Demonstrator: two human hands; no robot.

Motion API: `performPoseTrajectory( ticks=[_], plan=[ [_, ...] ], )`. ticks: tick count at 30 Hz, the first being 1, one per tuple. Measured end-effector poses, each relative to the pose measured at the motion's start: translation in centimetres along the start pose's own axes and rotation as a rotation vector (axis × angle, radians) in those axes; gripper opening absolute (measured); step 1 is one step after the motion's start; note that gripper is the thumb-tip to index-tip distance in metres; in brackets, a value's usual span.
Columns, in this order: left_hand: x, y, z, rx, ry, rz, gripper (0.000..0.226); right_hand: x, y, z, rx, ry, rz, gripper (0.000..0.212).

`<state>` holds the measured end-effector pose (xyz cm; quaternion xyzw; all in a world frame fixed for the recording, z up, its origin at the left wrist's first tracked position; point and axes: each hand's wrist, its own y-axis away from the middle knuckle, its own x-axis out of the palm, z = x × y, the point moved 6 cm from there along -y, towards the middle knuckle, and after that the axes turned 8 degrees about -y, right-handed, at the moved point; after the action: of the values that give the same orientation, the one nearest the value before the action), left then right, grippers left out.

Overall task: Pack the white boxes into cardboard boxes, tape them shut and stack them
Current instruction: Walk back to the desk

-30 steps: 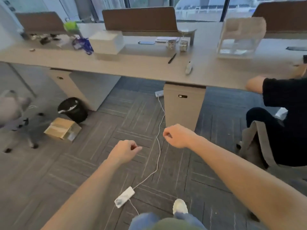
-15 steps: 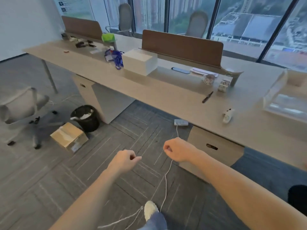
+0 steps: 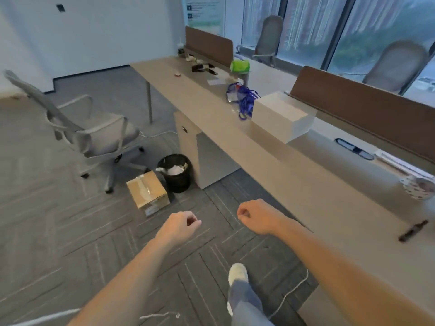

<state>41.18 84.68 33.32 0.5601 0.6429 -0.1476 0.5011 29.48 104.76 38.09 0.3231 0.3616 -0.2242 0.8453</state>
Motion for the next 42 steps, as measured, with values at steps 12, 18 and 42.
performPoseTrajectory(
  ticks=[12, 18, 42],
  plan=[
    [-13.8, -13.5, 16.5, -0.428, -0.032, -0.080, 0.017, -1.2, -29.5, 10.4, -0.276, -0.016, 0.277, 0.027],
    [-17.6, -16.8, 25.8, -0.562, 0.034, -0.057, 0.017, 0.3, -39.8, 15.5, -0.269, -0.043, 0.380, 0.026],
    [-2.5, -76.9, 75.6, -0.105, -0.204, 0.237, 0.064, 47.2, -92.0, 10.8, 0.803, -0.612, -0.170, 0.041]
  ],
)
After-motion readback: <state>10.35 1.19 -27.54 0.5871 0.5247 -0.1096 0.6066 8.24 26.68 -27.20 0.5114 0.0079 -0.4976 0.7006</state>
